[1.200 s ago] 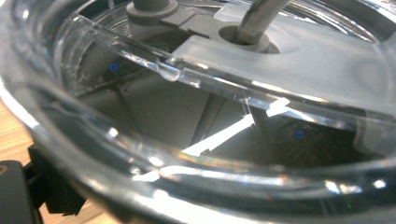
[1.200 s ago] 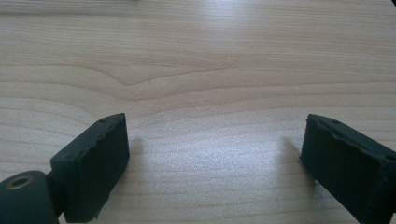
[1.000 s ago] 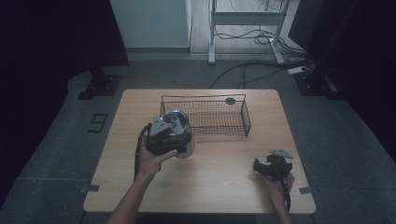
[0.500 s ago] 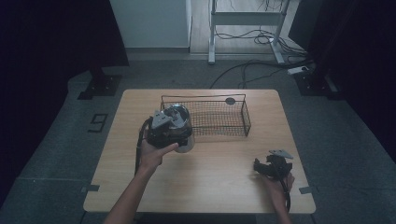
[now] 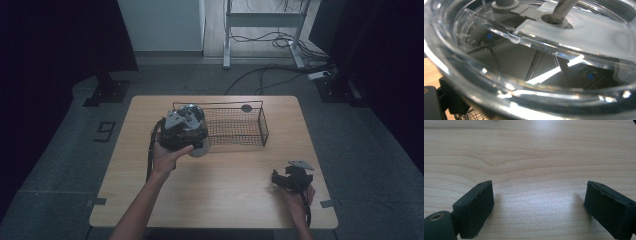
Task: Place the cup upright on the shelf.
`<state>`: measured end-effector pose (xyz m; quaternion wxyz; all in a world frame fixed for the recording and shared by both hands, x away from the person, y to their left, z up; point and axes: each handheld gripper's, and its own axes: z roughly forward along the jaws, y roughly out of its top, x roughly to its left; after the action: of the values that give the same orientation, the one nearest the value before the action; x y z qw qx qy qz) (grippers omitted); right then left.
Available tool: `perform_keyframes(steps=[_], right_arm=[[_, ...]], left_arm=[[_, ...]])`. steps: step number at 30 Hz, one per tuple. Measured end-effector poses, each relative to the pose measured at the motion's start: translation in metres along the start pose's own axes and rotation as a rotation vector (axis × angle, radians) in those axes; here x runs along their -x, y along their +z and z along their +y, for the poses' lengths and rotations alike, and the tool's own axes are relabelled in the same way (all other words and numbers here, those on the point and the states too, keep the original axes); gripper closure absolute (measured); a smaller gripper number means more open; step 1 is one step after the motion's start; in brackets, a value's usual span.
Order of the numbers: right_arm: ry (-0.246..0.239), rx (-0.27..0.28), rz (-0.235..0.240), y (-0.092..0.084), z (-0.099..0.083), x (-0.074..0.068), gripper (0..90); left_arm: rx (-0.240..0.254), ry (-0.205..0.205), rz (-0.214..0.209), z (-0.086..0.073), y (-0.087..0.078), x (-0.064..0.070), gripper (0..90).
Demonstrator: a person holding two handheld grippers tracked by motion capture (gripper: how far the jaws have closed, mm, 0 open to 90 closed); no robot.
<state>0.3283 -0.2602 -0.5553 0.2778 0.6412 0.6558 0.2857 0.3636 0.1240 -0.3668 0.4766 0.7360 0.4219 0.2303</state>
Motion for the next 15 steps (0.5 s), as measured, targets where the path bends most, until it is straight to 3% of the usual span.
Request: perform_keyframes(steps=[15], right_arm=[[0.001,0.003,0.001,0.000,0.000,0.000,9.2]], left_arm=[[0.007,-0.010,0.011,0.015,0.007,-0.003,3.7]])
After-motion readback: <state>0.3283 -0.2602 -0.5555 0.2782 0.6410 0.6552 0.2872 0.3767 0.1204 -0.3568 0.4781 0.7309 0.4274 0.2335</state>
